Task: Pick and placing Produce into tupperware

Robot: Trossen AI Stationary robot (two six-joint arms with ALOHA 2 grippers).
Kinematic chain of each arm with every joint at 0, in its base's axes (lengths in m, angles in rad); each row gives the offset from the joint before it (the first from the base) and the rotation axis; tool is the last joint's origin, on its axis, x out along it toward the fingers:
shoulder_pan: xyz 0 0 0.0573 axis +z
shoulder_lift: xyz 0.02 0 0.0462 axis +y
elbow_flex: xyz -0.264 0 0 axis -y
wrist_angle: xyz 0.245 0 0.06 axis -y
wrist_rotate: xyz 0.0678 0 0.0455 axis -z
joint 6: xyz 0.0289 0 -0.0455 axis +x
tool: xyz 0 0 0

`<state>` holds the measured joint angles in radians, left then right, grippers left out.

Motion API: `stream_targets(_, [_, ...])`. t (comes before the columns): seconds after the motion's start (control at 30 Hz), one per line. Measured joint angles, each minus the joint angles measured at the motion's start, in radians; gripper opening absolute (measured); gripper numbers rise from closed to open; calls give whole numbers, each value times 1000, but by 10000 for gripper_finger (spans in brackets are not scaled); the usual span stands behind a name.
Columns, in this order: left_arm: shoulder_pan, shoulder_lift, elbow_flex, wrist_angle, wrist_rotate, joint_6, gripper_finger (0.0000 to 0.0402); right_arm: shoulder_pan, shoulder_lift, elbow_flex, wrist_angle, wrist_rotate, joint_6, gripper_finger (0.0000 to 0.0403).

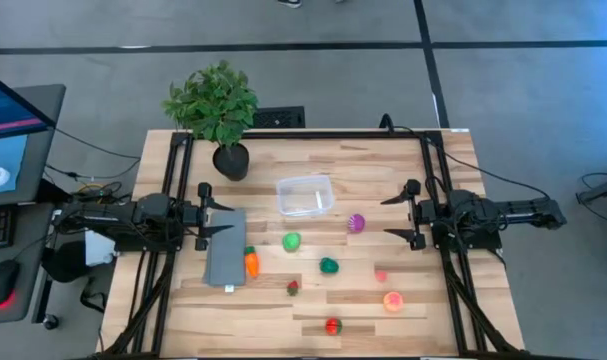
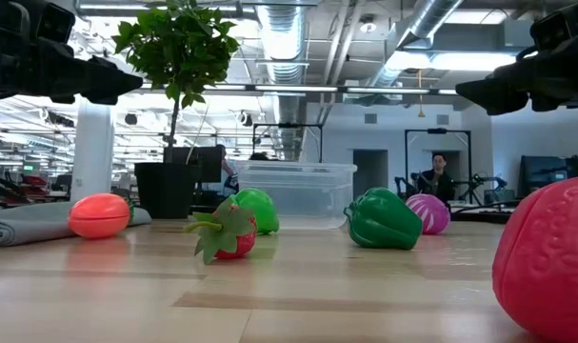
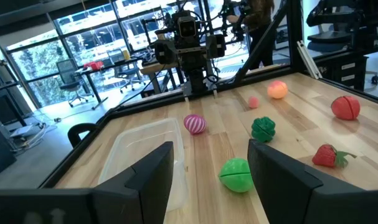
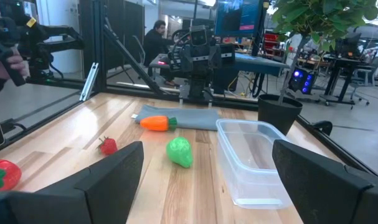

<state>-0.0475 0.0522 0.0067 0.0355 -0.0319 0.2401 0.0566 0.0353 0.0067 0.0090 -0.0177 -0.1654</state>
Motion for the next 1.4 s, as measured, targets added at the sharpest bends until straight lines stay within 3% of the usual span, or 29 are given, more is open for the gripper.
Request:
stream_targets(0.5, [0,0,0,-1,16,-165,197,0,0,0,4,0,1,379])
stream_targets(0.87, [0,0,0,3,-9,-172,197,-1,0,0,34,25,183,379])
stream_targets(1.1, [0,0,0,27,-122,-145,197,-1,0,0,55,93,185,379])
stream_targets(1.4, [0,0,0,31,-186,-87,197,-8,0,0,42,142,237,379])
